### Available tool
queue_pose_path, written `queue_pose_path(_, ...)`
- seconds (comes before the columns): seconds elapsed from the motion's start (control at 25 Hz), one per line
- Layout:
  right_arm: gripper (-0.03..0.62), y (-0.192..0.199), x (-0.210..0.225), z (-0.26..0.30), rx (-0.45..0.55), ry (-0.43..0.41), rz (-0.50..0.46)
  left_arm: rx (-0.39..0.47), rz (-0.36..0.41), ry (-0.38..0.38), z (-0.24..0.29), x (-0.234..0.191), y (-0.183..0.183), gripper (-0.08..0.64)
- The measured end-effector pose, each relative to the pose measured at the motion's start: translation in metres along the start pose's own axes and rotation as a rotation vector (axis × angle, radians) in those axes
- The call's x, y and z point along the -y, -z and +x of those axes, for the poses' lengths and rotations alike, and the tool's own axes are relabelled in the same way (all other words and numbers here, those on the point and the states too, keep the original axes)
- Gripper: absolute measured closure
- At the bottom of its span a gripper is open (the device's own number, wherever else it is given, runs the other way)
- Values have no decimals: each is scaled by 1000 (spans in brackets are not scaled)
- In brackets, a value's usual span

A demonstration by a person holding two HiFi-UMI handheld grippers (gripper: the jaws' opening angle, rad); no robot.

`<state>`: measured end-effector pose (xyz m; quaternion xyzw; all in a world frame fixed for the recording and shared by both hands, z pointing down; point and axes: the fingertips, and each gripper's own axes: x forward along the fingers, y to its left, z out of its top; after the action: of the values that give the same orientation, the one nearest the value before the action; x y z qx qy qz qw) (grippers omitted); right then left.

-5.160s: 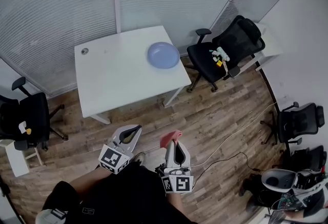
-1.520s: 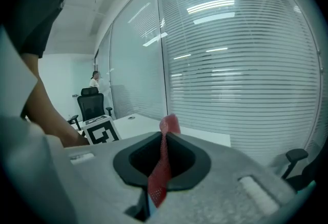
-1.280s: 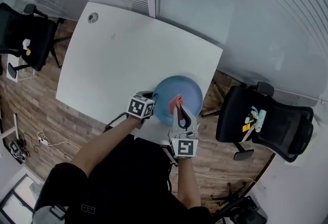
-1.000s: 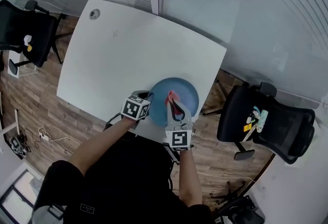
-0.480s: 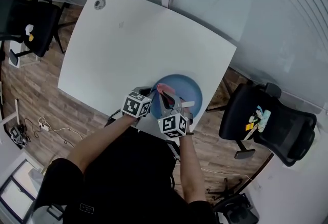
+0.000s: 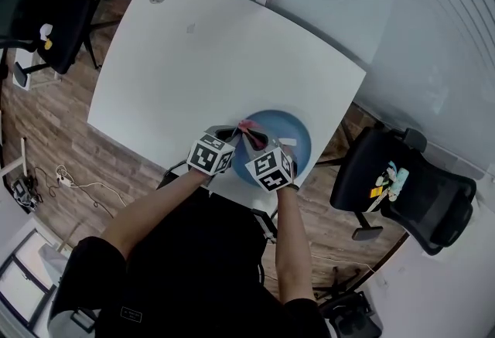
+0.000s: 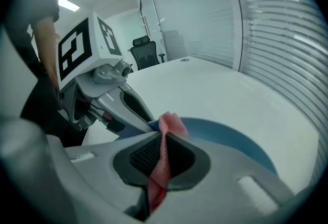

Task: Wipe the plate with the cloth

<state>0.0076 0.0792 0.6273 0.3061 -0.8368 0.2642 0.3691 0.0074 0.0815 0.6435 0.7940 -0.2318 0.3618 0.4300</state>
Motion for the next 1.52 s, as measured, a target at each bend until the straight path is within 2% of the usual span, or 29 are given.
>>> queue_pose_path(0.2, 572, 2, 3, 7, -51, -54, 56, 2, 5, 1, -1, 0, 0, 529)
queue_pose_path(0.36, 572, 2, 7, 12, -57, -41, 84, 7, -3, -1, -1, 1, 0, 532)
queue_pose_path(0.52, 572, -3, 11, 13, -16, -14, 133, 6, -14, 2, -1, 0, 0, 535)
queue_pose_path(0.84, 572, -4, 40, 6, 72, 126, 149, -5, 12, 7, 0, 1, 1, 534)
queue_pose_path(1.04, 572, -3, 55, 1, 90, 218, 158, -6, 16, 7, 0, 0, 2, 534)
queue_pose_path(1.32, 572, 2, 74, -9, 47, 325, 156, -5, 32, 7, 0, -1, 1, 532)
queue_pose_path(1.52, 572, 11, 86, -15, 2, 396, 118, -2, 33, 5, -1, -1, 1, 532)
